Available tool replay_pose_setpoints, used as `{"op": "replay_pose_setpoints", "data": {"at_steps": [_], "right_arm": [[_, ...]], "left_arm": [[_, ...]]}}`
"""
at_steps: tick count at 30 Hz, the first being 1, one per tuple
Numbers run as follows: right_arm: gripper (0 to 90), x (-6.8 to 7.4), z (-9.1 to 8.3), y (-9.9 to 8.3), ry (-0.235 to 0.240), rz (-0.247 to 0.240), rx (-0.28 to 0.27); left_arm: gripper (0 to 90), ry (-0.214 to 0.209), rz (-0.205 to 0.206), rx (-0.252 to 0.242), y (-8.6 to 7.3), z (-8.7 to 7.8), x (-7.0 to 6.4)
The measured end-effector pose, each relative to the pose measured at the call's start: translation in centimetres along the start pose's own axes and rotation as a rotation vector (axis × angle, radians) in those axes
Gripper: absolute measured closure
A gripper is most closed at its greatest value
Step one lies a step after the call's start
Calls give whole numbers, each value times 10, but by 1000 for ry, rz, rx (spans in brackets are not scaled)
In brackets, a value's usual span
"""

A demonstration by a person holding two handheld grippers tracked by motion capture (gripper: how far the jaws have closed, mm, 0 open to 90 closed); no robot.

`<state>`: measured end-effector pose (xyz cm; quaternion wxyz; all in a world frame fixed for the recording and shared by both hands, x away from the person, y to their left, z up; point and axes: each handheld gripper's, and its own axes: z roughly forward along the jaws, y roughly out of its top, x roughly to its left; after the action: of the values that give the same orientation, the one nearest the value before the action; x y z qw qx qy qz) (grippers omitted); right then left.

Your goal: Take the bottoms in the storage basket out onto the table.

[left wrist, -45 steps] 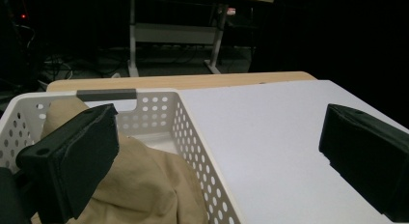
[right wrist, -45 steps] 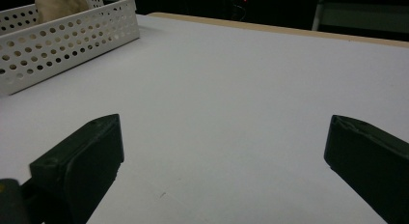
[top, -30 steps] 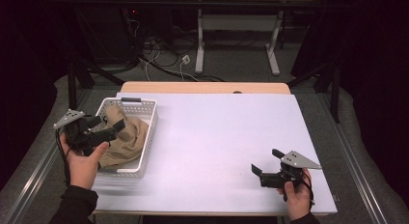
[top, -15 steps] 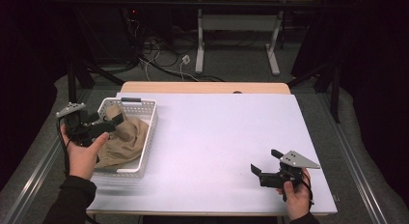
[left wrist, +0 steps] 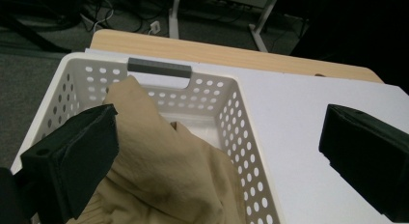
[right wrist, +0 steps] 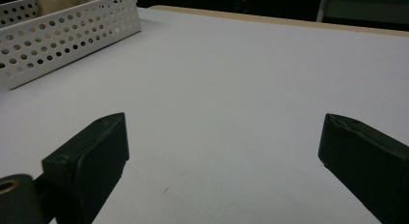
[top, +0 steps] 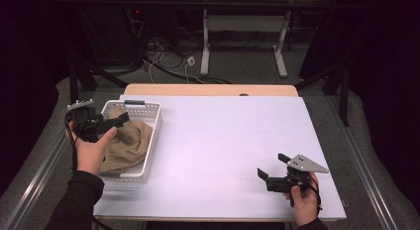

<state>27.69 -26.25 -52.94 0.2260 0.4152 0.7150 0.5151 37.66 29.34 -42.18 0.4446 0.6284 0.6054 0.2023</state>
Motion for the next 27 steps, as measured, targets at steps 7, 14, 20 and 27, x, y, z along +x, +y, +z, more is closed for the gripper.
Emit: {"op": "replay_pose_setpoints", "data": {"at_steps": [7,14,20,27], "right_arm": [[36,0,0,0,4,-3,2],[36,0,1,0,5,-2,1],[41,1,2,-1,7,-5,3],[42,1,2,-1,10,-7,7]], "left_arm": [[7,35,-22,41,-3,12,4],[7,61,-22,69,-6,21,6],[7,72,-18,97,-10,31,7],[7,84,-22,126,-16,43,6]]}}
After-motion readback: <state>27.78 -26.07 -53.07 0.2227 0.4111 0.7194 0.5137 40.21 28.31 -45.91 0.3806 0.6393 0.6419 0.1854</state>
